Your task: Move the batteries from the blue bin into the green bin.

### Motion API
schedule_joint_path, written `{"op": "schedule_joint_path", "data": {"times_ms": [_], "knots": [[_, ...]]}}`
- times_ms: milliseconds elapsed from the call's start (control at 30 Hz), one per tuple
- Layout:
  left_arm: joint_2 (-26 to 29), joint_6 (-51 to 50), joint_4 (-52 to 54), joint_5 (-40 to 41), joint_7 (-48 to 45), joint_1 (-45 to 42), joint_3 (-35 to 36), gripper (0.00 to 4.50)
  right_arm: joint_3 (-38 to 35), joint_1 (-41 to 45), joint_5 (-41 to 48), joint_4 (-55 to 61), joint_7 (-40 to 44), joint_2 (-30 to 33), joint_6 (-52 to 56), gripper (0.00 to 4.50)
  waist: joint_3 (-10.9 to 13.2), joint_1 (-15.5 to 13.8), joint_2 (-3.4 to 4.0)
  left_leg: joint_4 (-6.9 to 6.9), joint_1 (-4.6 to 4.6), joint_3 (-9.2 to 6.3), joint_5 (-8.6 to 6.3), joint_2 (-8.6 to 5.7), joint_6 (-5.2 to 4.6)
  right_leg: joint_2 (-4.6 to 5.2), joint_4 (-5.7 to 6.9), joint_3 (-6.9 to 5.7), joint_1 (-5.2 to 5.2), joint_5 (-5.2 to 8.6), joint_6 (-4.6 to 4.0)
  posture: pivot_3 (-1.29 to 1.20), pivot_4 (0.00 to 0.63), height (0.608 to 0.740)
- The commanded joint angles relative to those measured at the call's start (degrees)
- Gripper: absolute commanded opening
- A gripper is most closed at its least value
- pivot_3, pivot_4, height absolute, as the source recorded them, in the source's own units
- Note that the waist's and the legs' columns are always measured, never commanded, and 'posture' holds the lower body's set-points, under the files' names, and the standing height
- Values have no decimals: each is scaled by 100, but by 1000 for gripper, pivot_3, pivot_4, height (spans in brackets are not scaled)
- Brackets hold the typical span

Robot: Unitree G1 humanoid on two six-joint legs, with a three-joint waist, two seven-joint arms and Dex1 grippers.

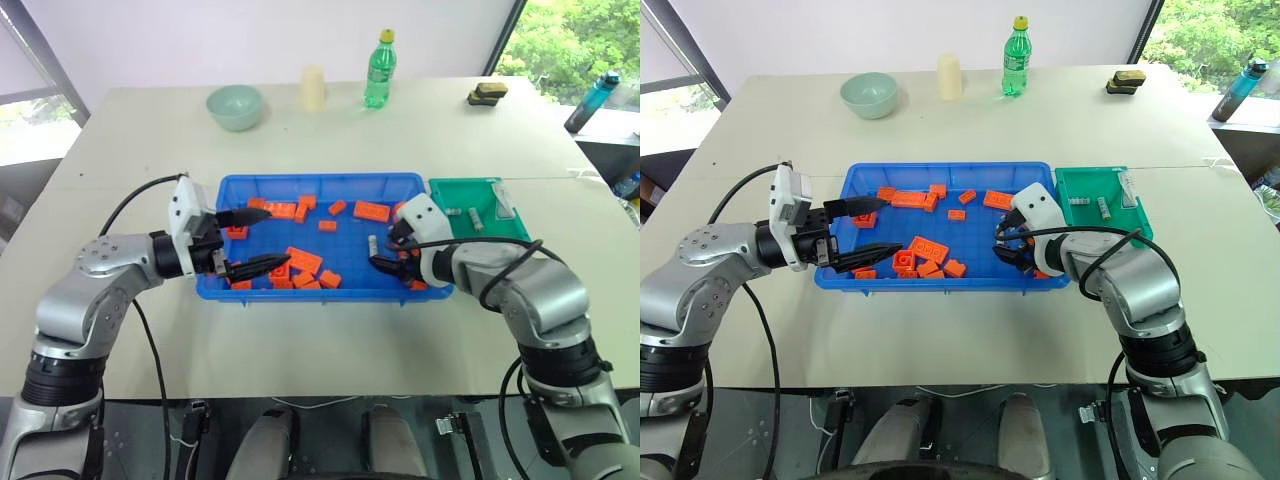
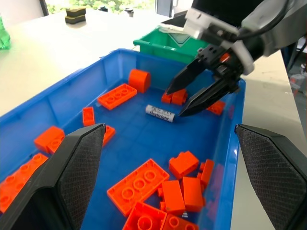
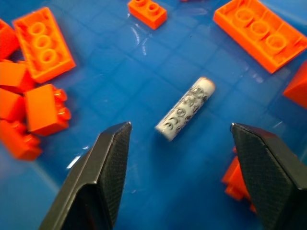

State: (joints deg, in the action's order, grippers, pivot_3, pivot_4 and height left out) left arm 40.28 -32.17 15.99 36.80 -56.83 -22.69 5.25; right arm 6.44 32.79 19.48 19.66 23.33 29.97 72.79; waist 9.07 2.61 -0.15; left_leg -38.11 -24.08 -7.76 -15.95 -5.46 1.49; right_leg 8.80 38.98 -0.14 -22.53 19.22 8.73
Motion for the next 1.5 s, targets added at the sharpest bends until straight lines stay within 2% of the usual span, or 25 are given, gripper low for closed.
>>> {"op": "schedule_joint_path", "data": {"times_ms": [33, 167, 367, 467, 633, 767, 933, 1067, 1167, 1233, 1367, 1433, 1500], "knots": [[55, 25, 188, 26, 25, -32, 77, 4500, -7, 295, -90, -357, -99, -250, -254, 3382, 0, 5, 0, 0, 1, 1, 0, 0, 0, 0, 0, 0, 1, 0, 0, 0, 150, 727], [55, 2, 250, 34, 87, -1, 98, 4500, -30, 432, -108, -732, -143, -502, -319, 3382, 0, 1, 0, 0, 1, 1, 0, 0, 0, 0, 0, 0, 0, 0, 0, 0, 150, 727], [72, -12, 297, 52, 148, 21, 134, 4500, 94, 449, -154, -954, -74, -549, -423, 3382, 0, 1, 0, -1, 1, -2, 0, -3, 0, 2, 0, 0, 2, 0, 0, 0, 150, 727], [78, -20, 295, 66, 177, -2, 160, 4500, 131, 468, -130, -921, -28, -560, -417, 2572, 0, 7, 0, 0, 1, -1, 0, -1, 0, 0, 1, 0, 0, 0, 0, 0, 150, 727], [87, -7, 256, 79, 182, -26, 165, 4500, 116, 474, -77, -815, -2, -569, -325, 69, 0, 4, 0, 0, 1, -1, 0, -1, 0, 0, 1, 0, 0, 0, 0, 0, 150, 727], [76, 12, 197, 73, 166, -66, 148, 4500, -104, 589, 97, -686, 10, -694, -155, 69, 0, 1, 0, -1, 1, -2, 0, -3, 0, 1, 0, 0, 2, 0, 0, 0, 150, 727], [41, 32, 142, 77, 116, -72, 100, 4500, -1321, 1271, 904, -314, 274, -711, 475, 69, 1, 3, 1, 0, 0, -1, 0, -2, 0, 1, 0, 0, -1, 0, 0, 0, 150, 727], [55, 69, 89, 67, 49, -39, 115, 4500, -2158, 1656, 1187, -381, 541, 154, 786, 69, -1, -42, -1, -1, 0, -8, 0, -4, 0, 1, 0, -1, 5, 0, 0, 0, 150, 727], [107, 88, -60, 49, -26, -65, 184, 4500, -2101, 1109, 913, -555, 997, 1410, 142, 69, -1, -102, -3, -1, 0, -21, -1, -16, -2, 6, -1, -2, 13, 0, 0, 0, 150, 727], [151, 122, -214, 14, -76, -113, 233, 4500, -2028, 616, 745, -716, 1241, 2015, -279, 69, -1, -131, -4, -1, 0, -14, -2, -17, -4, 8, -5, -2, 13, 0, 0, 0, 150, 727], [254, 266, -603, -98, -170, -273, 311, 4500, -2097, -122, 725, -898, 1576, 2445, -769, 69, 0, -25, -3, 0, 1, 18, -2, 0, -5, 4, -13, -1, 9, 0, 1, 0, 150, 727], [291, 344, -835, -156, -199, -398, 339, 4500, -2099, -370, 680, -937, 1609, 2448, -1034, 1166, 0, 15, -3, 0, 2, 19, -2, 9, -5, -3, -11, -1, 7, 0, 1, 0, 150, 727], [340, 403, -1134, -204, -250, -570, 396, 4500, -2040, -550, 510, -1034, 1553, 2352, -1500, 1974, 0, 20, -3, 1, 2, 24, -2, 12, -5, -5, -11, -1, 5, 0, 1, 0, 150, 727]]}}
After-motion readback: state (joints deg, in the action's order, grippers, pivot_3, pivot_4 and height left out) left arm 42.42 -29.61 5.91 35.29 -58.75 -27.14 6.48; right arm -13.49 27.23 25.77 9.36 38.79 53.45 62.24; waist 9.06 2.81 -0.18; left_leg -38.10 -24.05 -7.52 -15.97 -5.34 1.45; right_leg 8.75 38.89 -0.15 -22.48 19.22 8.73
